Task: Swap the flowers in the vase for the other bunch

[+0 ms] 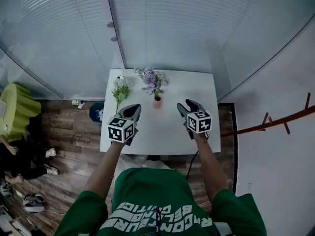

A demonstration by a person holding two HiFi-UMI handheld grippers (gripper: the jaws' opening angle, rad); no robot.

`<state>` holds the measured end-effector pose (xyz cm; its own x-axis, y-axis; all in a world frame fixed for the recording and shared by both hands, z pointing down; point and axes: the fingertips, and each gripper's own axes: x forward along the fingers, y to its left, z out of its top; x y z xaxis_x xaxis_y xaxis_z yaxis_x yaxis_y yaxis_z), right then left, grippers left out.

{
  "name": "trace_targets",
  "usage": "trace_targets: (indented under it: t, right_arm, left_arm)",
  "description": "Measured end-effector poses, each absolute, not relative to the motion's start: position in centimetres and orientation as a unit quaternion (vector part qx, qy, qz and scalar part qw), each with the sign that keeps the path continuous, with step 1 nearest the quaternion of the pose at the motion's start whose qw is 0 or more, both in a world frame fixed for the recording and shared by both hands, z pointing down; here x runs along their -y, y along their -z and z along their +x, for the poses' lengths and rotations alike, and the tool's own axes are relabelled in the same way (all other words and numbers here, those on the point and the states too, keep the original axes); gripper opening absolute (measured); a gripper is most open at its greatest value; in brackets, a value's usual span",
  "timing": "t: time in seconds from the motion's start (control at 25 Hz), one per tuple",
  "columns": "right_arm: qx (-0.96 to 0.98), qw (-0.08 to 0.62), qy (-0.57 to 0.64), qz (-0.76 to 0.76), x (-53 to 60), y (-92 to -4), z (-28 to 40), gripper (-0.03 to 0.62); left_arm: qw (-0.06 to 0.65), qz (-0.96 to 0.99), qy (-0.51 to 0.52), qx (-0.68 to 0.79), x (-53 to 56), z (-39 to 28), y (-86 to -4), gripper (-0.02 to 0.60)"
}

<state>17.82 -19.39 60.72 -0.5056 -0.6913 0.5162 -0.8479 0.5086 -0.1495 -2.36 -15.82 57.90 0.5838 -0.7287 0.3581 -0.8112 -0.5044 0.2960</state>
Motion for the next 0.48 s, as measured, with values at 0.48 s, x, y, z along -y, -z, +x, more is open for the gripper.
trace_targets:
  t: [0.48]
  right_arm:
    - [0.835, 0.172, -0.170, 0.495, 15.7, -59.7, 21.8, 0.021]
  left_arm:
    - [0.216, 0.871, -0.099, 0.431, 15.0, 0.1, -58.6, 0.008]
